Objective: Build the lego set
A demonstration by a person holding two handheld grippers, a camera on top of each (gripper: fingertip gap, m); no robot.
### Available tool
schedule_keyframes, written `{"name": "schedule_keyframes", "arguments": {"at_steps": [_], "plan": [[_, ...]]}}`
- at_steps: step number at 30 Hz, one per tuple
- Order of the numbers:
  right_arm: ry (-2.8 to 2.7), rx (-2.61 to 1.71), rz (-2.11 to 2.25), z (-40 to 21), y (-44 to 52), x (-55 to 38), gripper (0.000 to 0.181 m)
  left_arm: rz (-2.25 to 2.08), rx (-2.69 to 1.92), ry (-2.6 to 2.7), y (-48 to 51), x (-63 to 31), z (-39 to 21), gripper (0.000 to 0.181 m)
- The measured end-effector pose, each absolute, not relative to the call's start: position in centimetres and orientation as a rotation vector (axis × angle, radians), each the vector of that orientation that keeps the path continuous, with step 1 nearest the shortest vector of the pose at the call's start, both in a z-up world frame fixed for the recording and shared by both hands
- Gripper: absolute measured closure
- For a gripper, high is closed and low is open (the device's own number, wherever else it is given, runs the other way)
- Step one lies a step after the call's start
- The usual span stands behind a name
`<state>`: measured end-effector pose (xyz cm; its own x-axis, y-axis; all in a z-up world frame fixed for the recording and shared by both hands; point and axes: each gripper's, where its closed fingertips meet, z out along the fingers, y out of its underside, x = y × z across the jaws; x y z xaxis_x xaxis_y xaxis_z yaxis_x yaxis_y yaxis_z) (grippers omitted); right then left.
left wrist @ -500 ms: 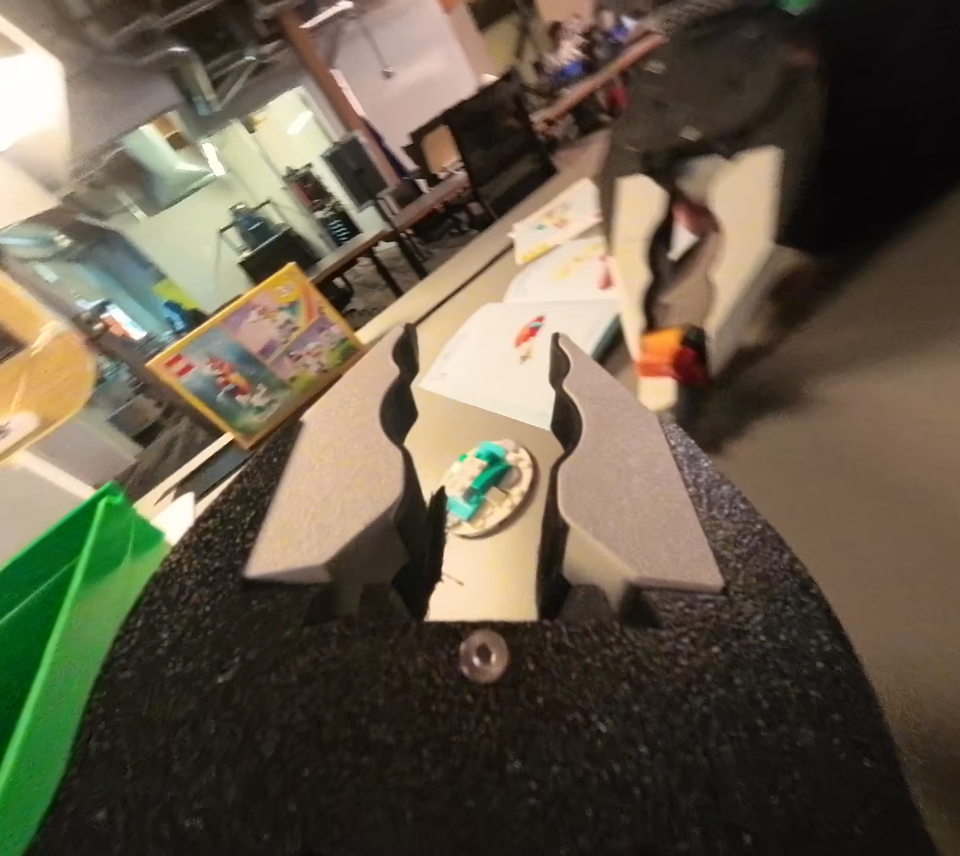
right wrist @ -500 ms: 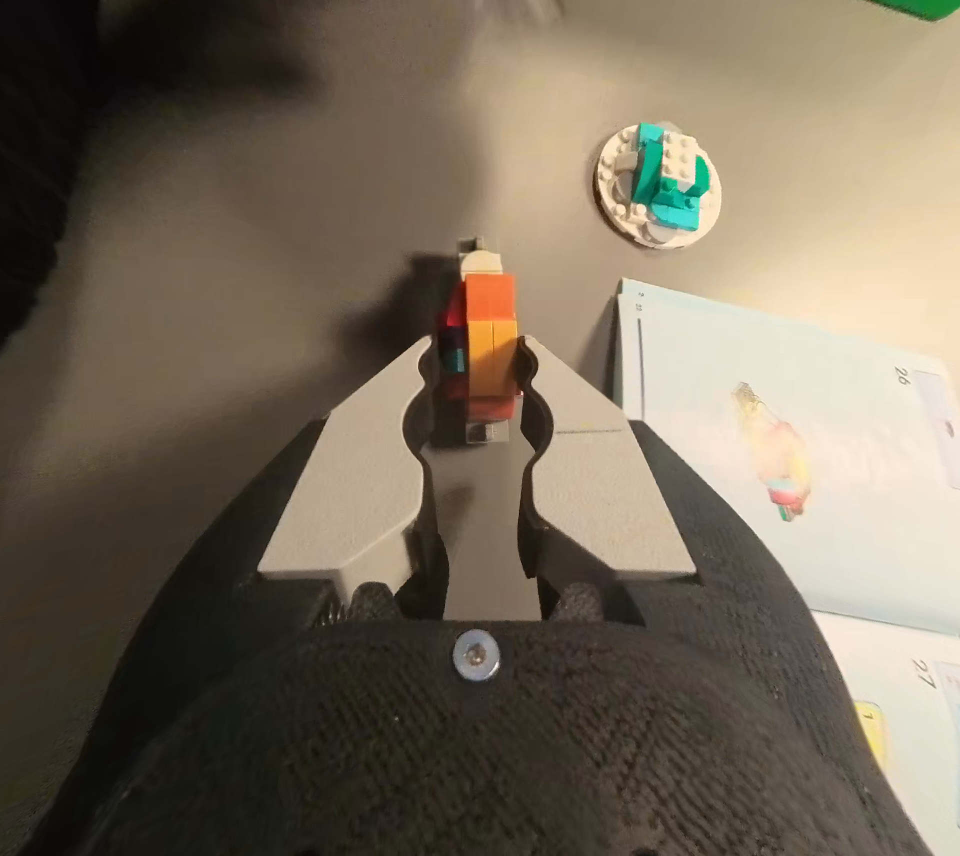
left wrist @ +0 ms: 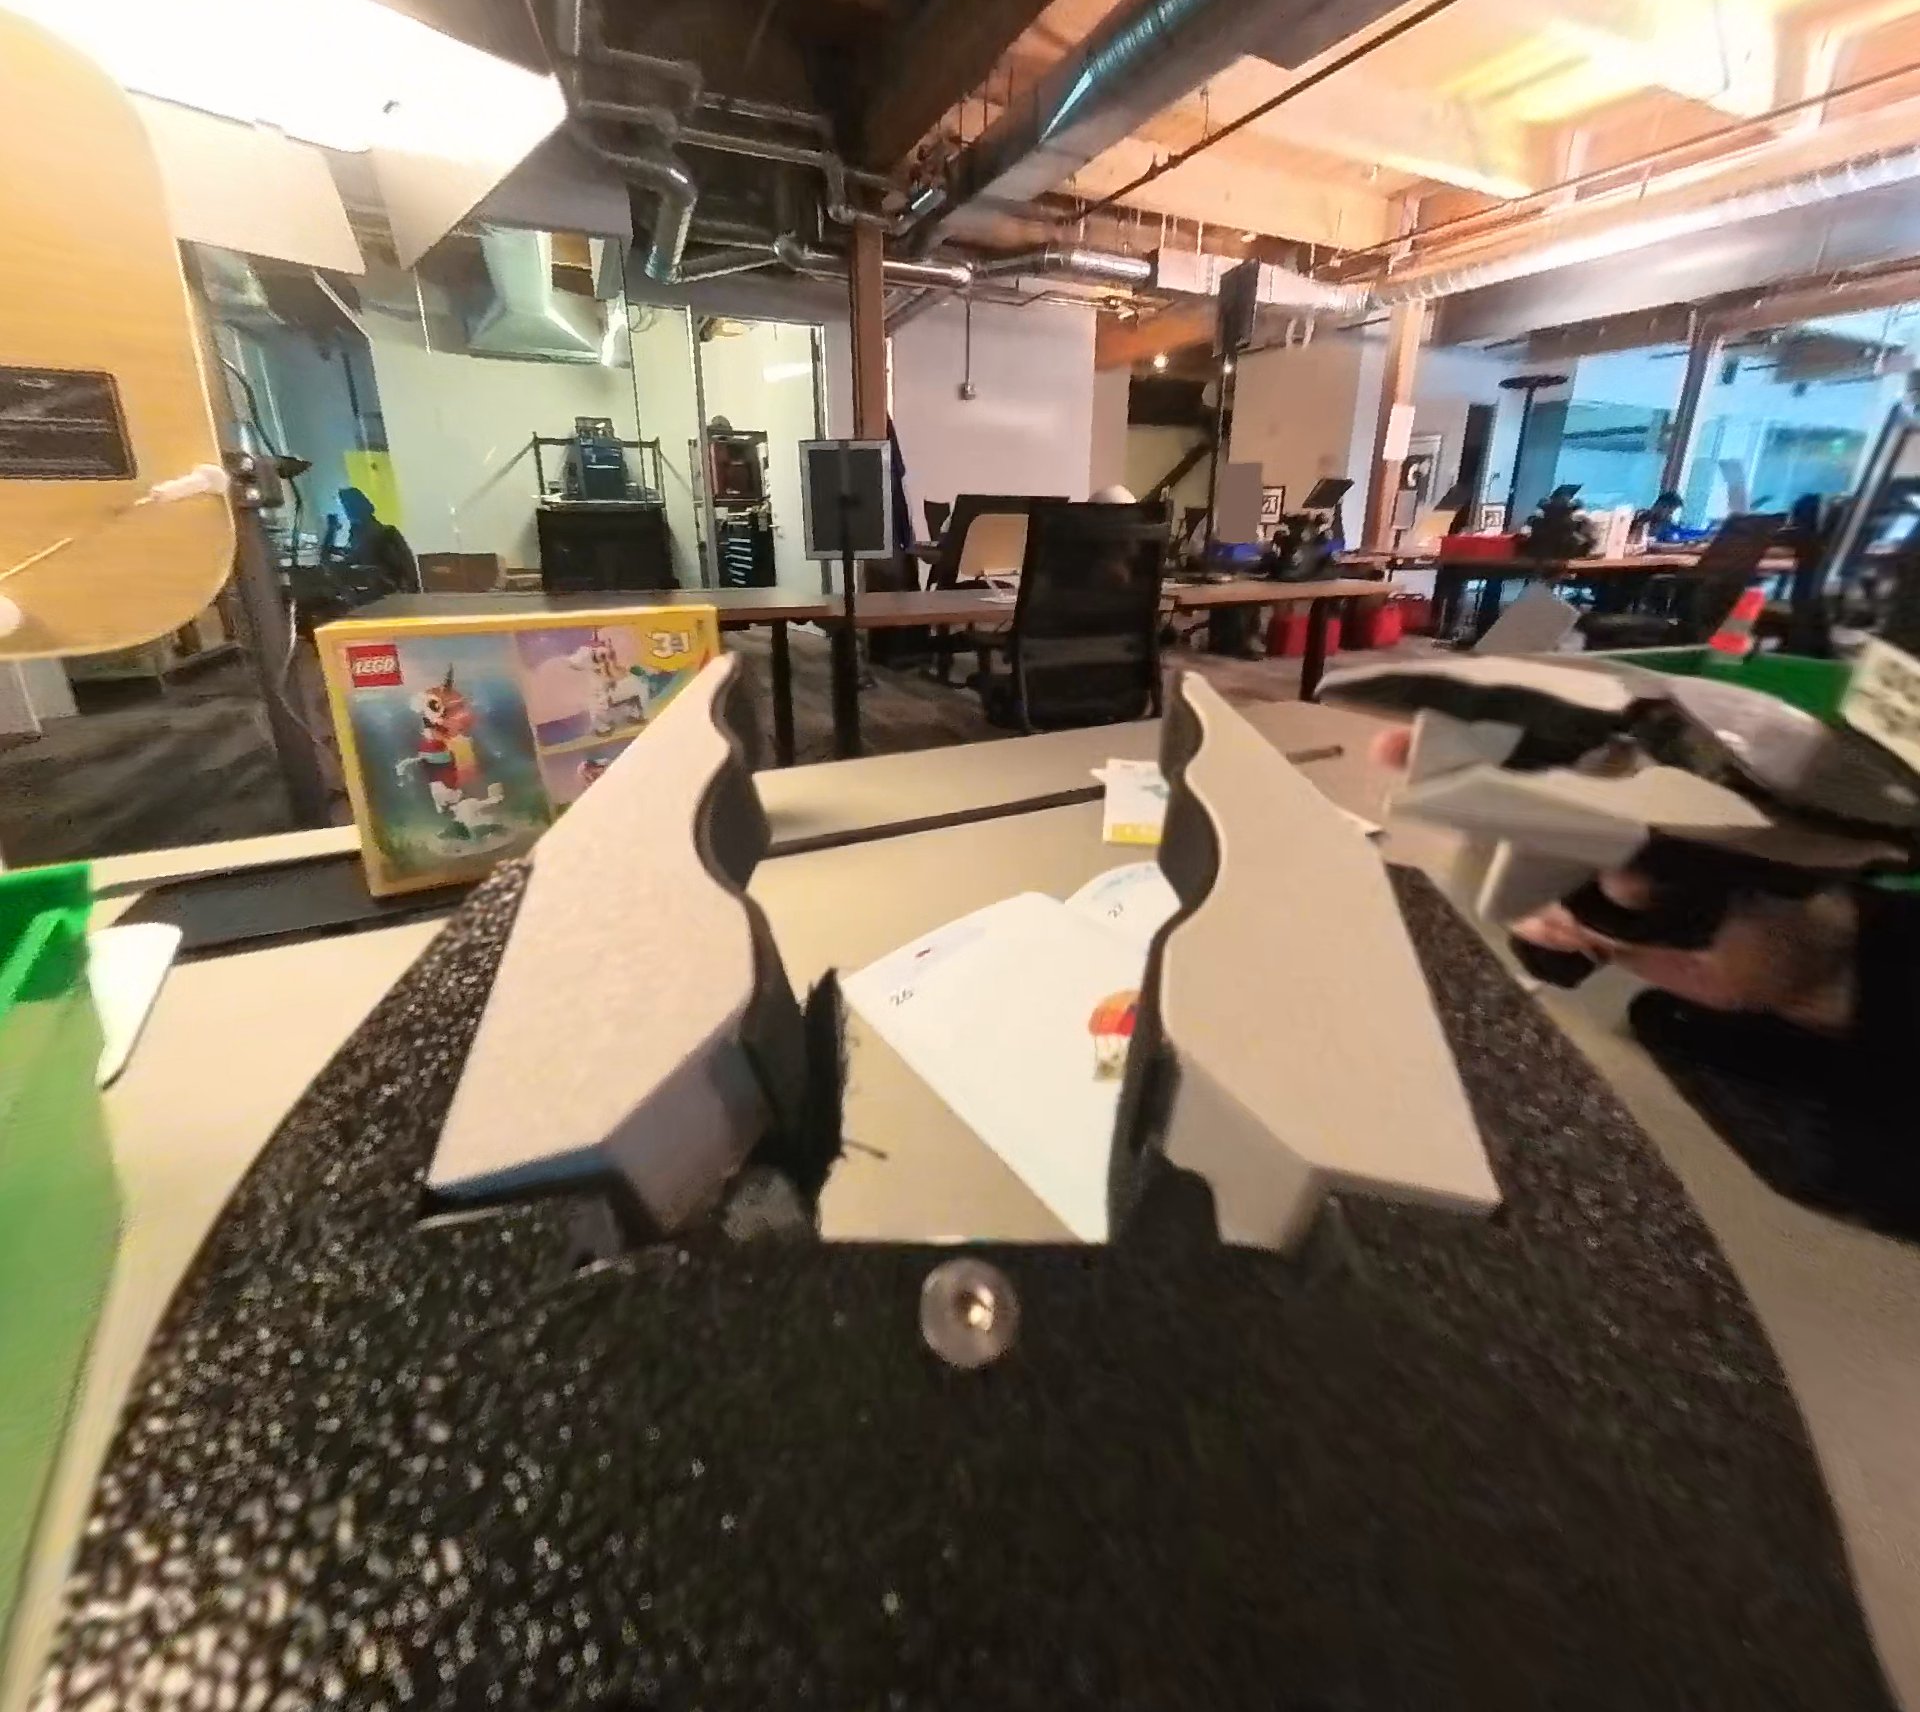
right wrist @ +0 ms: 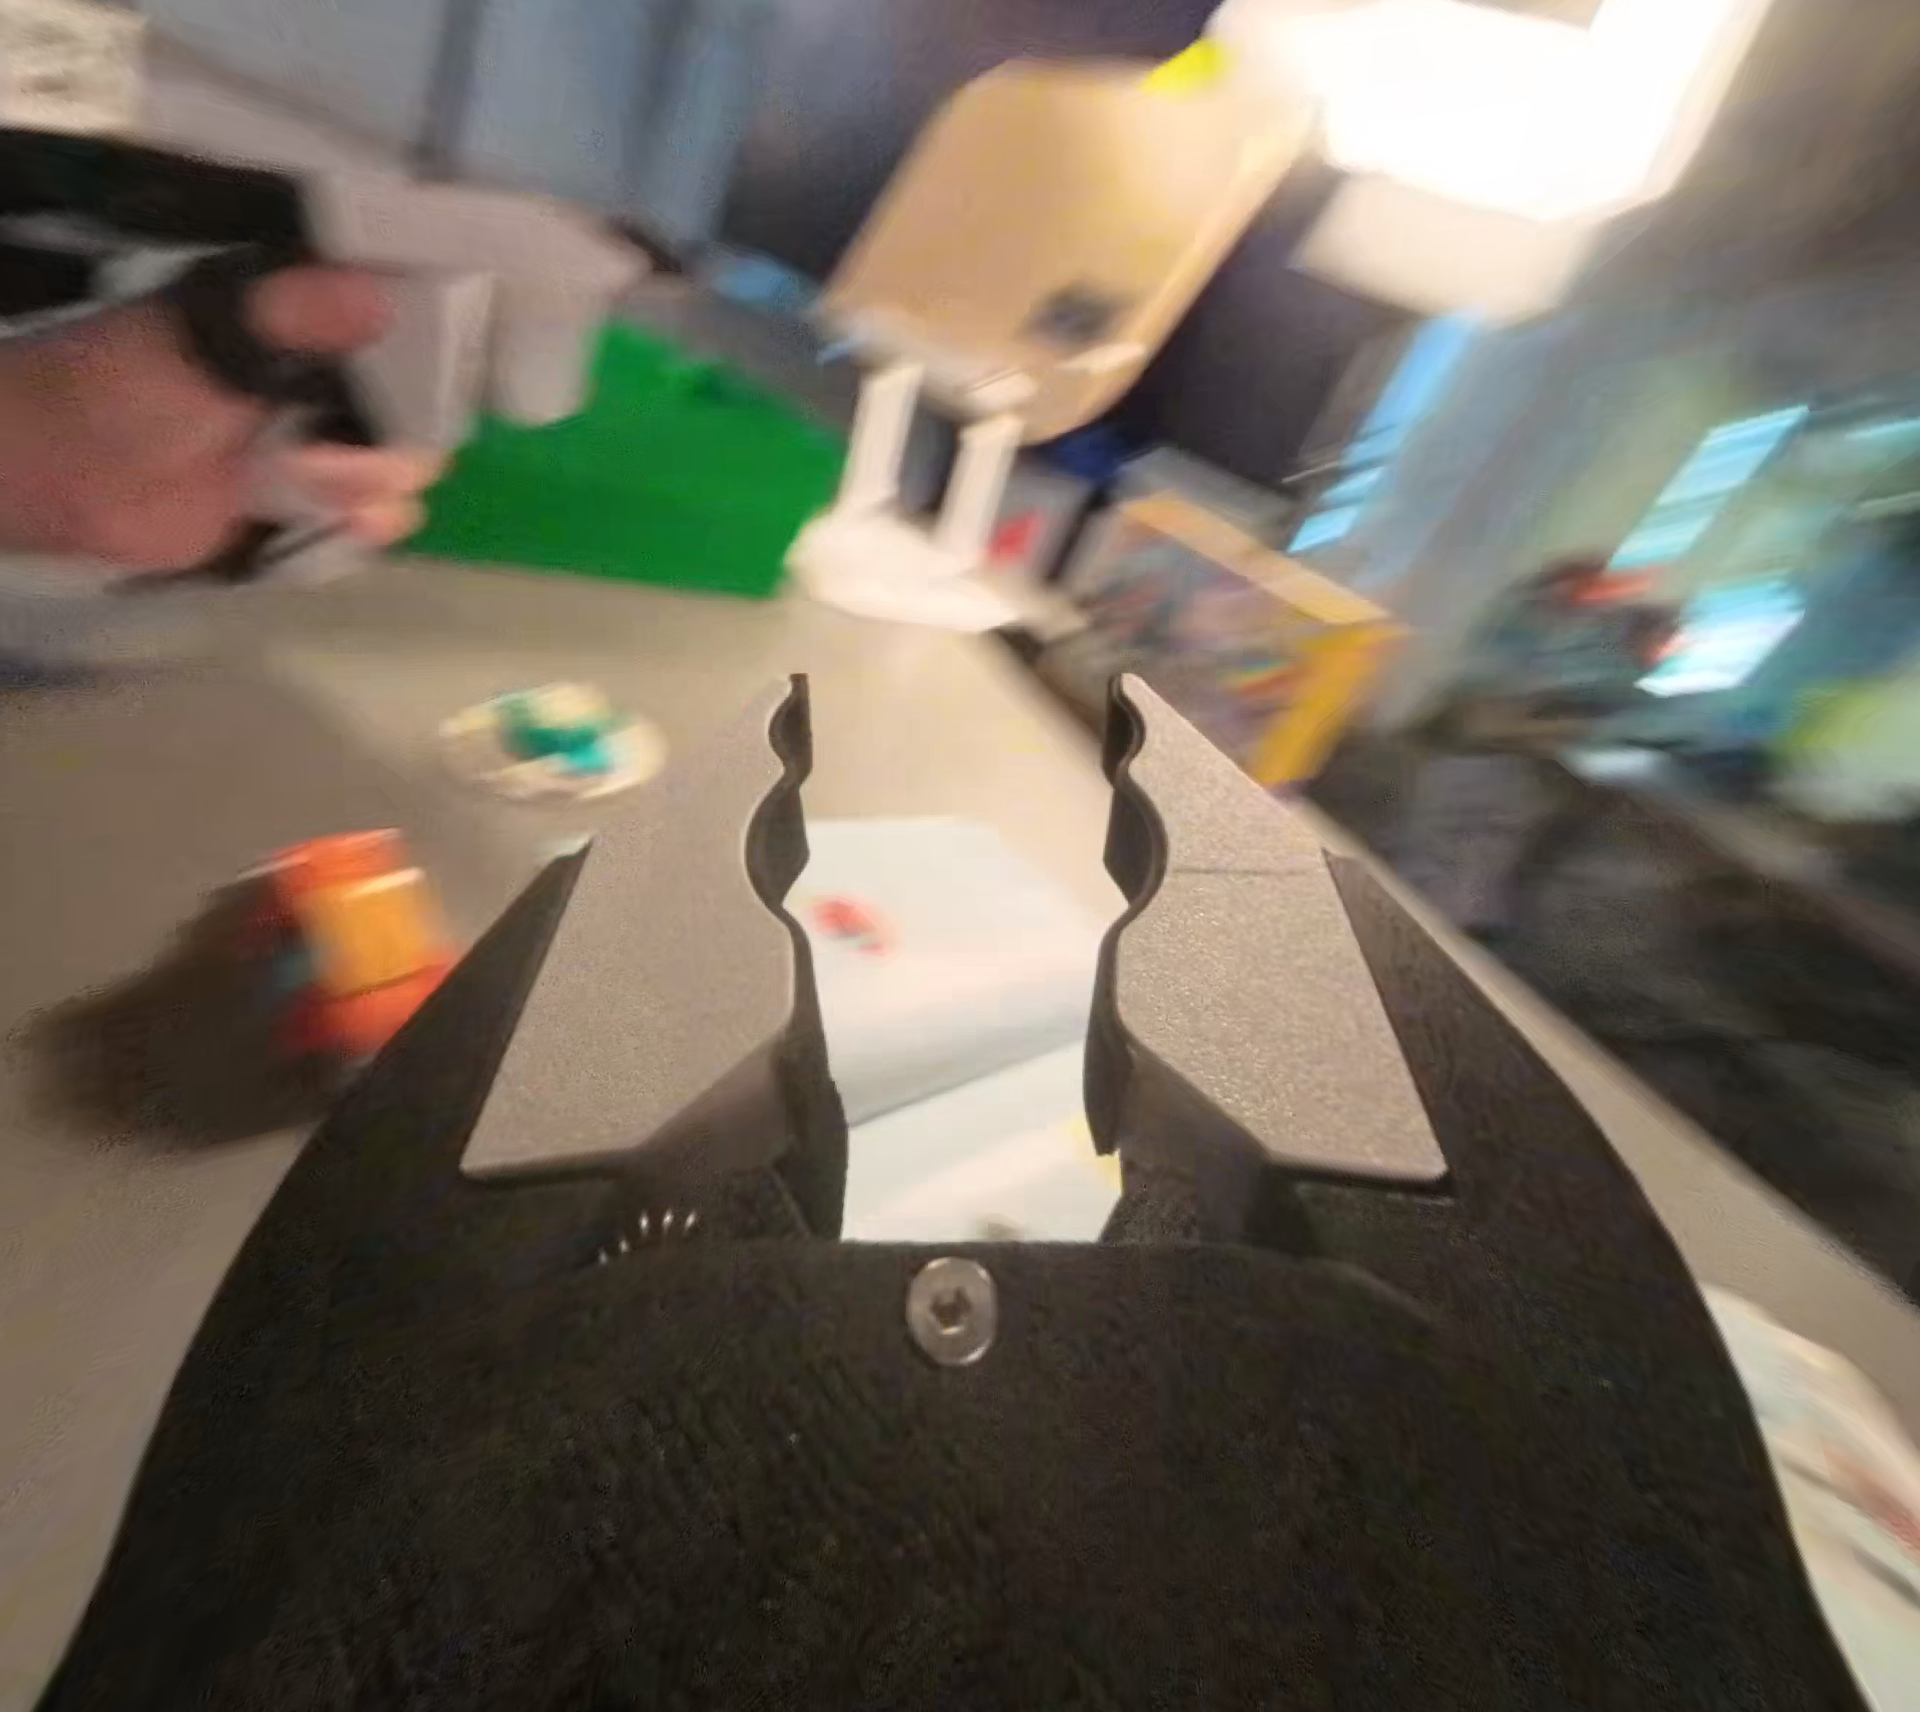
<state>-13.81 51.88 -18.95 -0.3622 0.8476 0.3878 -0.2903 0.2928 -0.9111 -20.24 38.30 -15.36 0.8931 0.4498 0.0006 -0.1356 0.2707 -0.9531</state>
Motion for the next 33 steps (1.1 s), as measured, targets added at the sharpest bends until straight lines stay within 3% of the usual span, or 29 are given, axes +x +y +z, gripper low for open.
{"name": "schedule_keyframes", "arguments": {"at_steps": [4,13,18,24,33], "plan": [[-1.133,-0.603,1.119,-17.0,58.7,-13.7,0.126,0.42,-1.227,-0.298,39.8,-21.8,-16.2,0.102],[-0.988,-0.702,1.019,-16.4,62.1,-13.8,0.119,0.568,-1.156,-0.233,38.7,-21.7,-17.1,0.104],[-0.94,-0.77,0.97,-16.6,63.9,-13.6,0.119,0.485,-1.143,-0.289,38.5,-22.2,-17.4,0.096],[-0.942,-0.782,0.945,-16.9,64.3,-13.9,0.119,0.466,-1.076,-0.369,37.5,-23.5,-17.2,0.071],[-0.933,-0.877,0.858,-17.8,66.0,-14.4,0.114,0.508,-1.093,-0.259,38.6,-21.9,-16.7,0.069]]}}
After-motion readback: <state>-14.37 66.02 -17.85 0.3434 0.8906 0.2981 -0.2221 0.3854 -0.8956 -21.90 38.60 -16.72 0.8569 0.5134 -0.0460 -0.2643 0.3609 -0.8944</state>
